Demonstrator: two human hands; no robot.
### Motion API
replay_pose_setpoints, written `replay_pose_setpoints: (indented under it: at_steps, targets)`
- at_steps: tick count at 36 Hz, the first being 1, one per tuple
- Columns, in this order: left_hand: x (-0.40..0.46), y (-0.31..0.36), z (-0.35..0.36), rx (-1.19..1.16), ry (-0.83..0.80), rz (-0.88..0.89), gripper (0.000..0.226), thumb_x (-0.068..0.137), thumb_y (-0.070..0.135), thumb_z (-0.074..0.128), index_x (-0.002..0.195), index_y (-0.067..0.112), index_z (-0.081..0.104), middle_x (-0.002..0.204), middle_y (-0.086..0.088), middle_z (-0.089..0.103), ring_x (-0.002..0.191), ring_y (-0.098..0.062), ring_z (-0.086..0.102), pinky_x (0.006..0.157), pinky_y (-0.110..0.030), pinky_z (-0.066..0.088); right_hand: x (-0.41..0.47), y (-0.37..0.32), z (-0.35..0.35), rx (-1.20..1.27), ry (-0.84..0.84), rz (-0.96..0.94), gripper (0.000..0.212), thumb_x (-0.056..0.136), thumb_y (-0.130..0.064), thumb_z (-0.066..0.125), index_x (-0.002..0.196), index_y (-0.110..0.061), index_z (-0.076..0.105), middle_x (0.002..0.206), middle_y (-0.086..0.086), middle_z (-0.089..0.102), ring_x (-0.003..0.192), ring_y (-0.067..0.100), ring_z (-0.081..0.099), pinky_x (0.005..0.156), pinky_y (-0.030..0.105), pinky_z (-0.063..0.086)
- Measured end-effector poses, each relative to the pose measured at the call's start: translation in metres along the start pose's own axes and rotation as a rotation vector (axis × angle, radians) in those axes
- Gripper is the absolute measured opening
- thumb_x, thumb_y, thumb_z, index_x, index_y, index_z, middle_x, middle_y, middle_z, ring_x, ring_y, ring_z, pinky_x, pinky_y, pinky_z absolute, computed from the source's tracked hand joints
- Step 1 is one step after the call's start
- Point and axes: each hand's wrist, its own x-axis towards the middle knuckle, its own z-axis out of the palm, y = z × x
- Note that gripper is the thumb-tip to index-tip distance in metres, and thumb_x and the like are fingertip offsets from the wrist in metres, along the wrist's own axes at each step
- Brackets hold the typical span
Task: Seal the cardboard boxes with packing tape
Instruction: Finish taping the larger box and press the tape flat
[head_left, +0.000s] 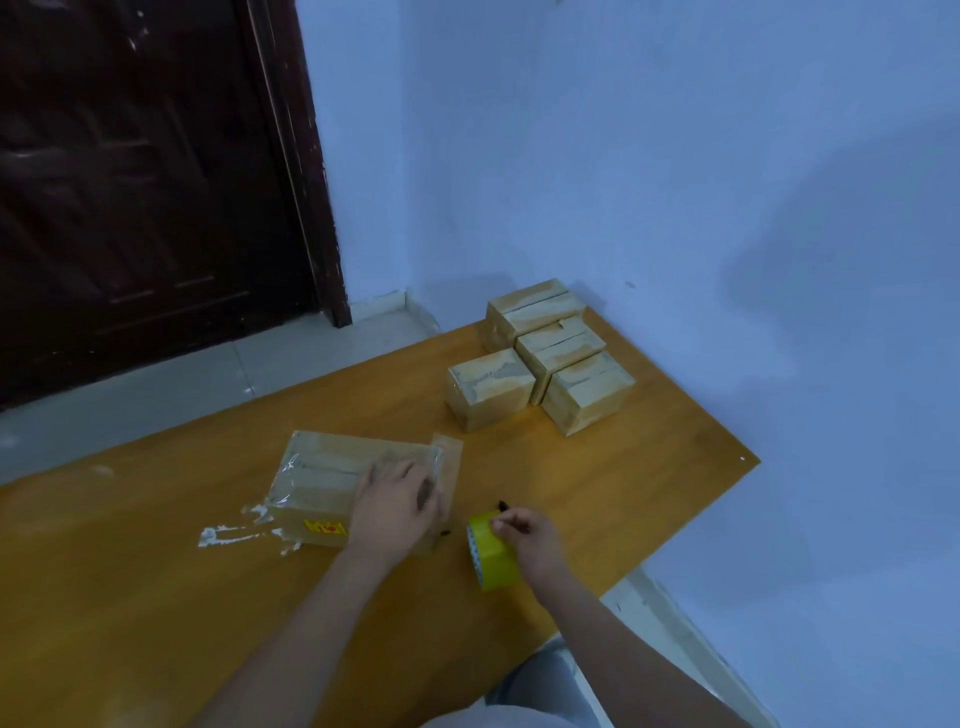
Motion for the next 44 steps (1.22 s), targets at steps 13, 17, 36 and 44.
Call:
replay_pose_setpoints:
  at_steps: [13,17,36,44]
  targets:
    - [0.051,-0.001,-0.003,0.139,-0.137,0.01,0.048,0.099,0.051,0.024,0.128,0.027,0.056,0.153,0.006,0.03,0.142,-0.017,0.017,0.115,-0.041,0.011,-0.002,-0.005,0.006,-0.018,-0.074,-0.011,0.027,0.092,-0.011,0.059,0.067,-0.021,0.055,0.066,-0.007,0.049,0.065,0.006,0.046,0.061,0.017,0.036]
    - [0.06,-0.009,0.0,0.125,-0.182,-0.009,0.043,0.099,0.05,0.029,0.123,0.03,0.059,0.151,0.008,0.034,0.14,-0.016,0.021,0.112,-0.04,0.018,0.0,-0.003,0.008,-0.029,-0.08,-0.003,0.026,0.092,-0.014,0.059,0.067,-0.024,0.058,0.069,-0.007,0.053,0.068,0.007,0.05,0.062,0.016,0.039]
    - [0.067,-0.013,-0.007,0.024,-0.249,-0.012,0.069,0.097,0.056,0.012,0.133,0.014,0.053,0.149,-0.002,0.04,0.142,-0.016,0.024,0.117,-0.034,0.002,0.0,-0.001,0.01,-0.003,-0.081,0.013,0.015,0.091,-0.012,0.059,0.077,-0.014,0.063,0.073,-0.002,0.055,0.072,0.01,0.051,0.069,0.022,0.041]
    - [0.022,0.003,0.002,-0.065,-0.05,-0.084,0.059,0.092,0.045,0.035,0.139,0.011,0.043,0.15,-0.004,0.035,0.142,-0.021,0.022,0.117,-0.037,0.015,-0.003,-0.001,0.008,0.005,-0.078,-0.001,0.018,0.092,-0.016,0.059,0.075,-0.012,0.061,0.074,0.002,0.055,0.071,0.013,0.05,0.067,0.024,0.04]
